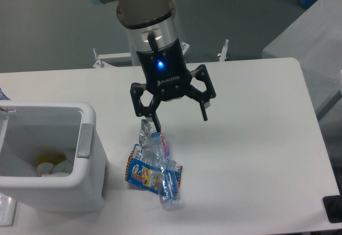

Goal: Place the trash in the trash can
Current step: 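Lower the open gripper down onto the clear plastic bottle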

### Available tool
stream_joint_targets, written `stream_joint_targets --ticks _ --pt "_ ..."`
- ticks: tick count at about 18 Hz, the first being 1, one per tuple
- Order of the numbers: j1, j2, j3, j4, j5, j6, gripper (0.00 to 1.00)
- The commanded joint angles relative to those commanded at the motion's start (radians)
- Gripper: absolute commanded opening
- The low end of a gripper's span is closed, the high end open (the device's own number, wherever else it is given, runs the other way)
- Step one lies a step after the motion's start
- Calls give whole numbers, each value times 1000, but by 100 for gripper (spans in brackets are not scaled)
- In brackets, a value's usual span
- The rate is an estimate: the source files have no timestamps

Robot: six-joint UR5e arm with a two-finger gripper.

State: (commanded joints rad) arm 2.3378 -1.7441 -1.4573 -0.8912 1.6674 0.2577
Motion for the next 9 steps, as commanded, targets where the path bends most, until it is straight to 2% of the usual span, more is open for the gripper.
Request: stream_joint_targets --ticks 9 --pt "-5 -34 -6 8 -8 -2 100"
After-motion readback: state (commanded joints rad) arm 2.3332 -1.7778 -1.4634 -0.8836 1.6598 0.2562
